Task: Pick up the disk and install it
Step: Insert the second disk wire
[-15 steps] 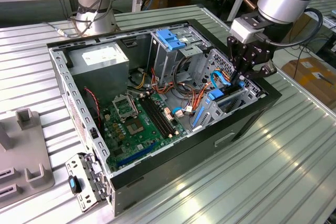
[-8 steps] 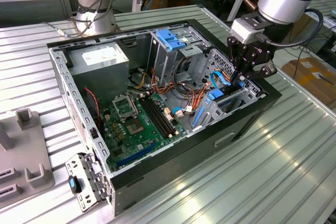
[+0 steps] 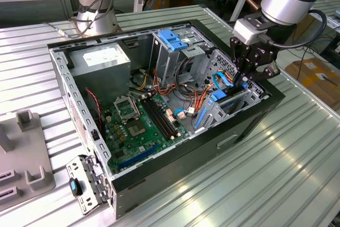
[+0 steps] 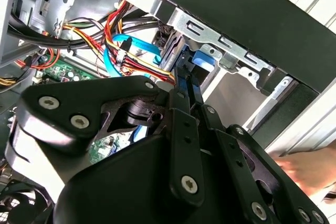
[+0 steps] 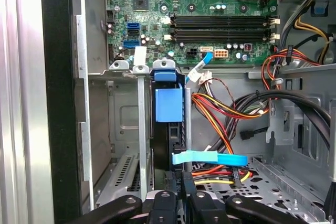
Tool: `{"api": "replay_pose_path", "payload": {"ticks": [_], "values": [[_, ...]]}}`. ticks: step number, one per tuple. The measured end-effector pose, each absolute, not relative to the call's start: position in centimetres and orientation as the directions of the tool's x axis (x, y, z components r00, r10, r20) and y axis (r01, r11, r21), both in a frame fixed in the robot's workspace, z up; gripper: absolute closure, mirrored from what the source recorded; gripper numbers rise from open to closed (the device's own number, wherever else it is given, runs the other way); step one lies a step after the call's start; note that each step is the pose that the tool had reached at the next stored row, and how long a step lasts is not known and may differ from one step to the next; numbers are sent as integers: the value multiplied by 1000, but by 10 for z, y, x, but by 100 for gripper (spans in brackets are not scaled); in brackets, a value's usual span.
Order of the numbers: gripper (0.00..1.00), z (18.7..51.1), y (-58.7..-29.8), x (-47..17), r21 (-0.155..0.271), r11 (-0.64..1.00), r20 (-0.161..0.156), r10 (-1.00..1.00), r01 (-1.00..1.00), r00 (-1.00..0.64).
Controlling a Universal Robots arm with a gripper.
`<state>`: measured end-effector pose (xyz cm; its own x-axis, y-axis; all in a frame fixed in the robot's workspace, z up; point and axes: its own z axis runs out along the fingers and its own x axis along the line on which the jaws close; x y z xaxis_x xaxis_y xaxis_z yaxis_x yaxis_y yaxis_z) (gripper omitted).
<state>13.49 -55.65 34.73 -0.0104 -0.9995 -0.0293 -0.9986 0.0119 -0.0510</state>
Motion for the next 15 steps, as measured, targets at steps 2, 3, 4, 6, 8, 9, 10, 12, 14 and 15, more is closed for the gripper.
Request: {"api": "replay_pose_path", "payload": {"ticks": [2,3,4,6,8,9,10,12,14,15], "values": [[84,347,-557,135,-51,13,-36,-999,-999,-11],[84,347,-556,135,-51,13,-40,-999,-999,-11],[84,347,-556,135,-51,13,-40,-999,-999,-11],[84,347,-557,135,-51,13,-41,-999,-999,-11],[84,347,-558,135,-51,14,-42,-999,-999,-11],[84,347,-558,135,-51,14,-43,-999,-999,-11],[84,347,-559,135,-51,14,-45,-999,-999,-11],[84,347,-559,135,-51,14,-48,-999,-999,-11],[84,347,-559,136,-51,14,-49,-999,-999,-11],[84,347,-559,136,-51,14,-49,-999,-999,-11]]}}
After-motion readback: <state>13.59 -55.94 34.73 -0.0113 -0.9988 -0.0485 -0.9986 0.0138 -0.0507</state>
